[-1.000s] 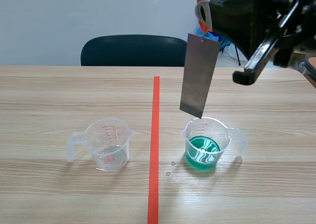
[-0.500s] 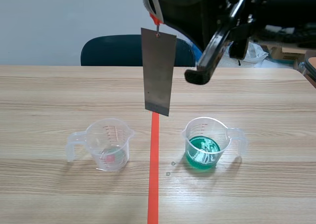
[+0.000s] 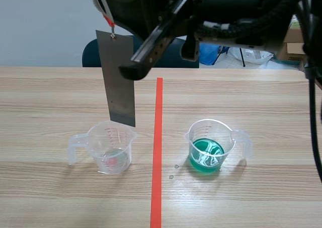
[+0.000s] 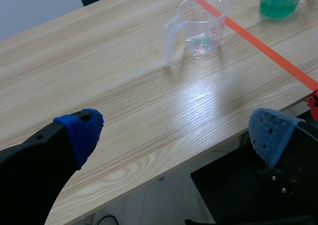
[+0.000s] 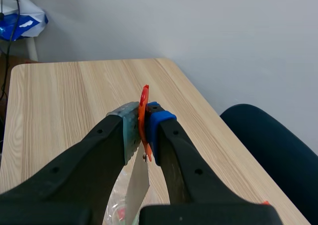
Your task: Do the redox reaction experiment
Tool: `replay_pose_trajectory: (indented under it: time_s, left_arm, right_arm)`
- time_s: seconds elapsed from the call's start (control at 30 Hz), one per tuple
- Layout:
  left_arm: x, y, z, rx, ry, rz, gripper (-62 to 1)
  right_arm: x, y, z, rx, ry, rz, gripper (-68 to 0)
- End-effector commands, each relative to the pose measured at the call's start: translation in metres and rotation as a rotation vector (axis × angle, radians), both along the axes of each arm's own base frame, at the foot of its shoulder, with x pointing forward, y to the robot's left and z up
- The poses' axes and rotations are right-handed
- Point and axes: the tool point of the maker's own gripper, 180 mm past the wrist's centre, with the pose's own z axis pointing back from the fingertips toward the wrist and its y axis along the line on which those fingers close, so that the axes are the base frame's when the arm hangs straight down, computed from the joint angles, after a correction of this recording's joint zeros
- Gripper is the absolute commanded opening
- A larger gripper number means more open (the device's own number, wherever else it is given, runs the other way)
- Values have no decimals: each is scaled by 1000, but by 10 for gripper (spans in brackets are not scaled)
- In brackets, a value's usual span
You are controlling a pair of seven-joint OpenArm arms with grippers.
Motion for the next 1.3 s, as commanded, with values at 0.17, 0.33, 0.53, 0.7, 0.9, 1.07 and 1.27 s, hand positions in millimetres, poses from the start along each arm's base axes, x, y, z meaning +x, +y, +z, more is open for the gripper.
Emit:
replay_pose_trajectory:
  time_s: [0.17,0.33,0.53,0.7,0.9,1.07,1.27]
  left_arm:
    - [4,0,6,-6,-28,-1,14]
    - [4,0,6,-6,-28,-1,14]
    - [4,0,6,-6,-28,-1,14]
    - [4,0,6,-6,-28,-1,14]
    - [4,0,6,-6,-28,-1,14]
    - [4,0,6,-6,-28,-1,14]
    - [4,0,6,-6,-28,-1,14]
  right_arm:
    - [15,15,-2,35,22,17,-669]
    - [23,22,-9,36,49,22,-669]
    - [30,30,-12,50,67,27,-669]
    - [33,40,-18,51,78,29,-669]
    - [29,47,-21,52,86,48,-669]
    - [27,49,-24,41,83,53,-668]
    - [28,49,-25,31,76,48,-668]
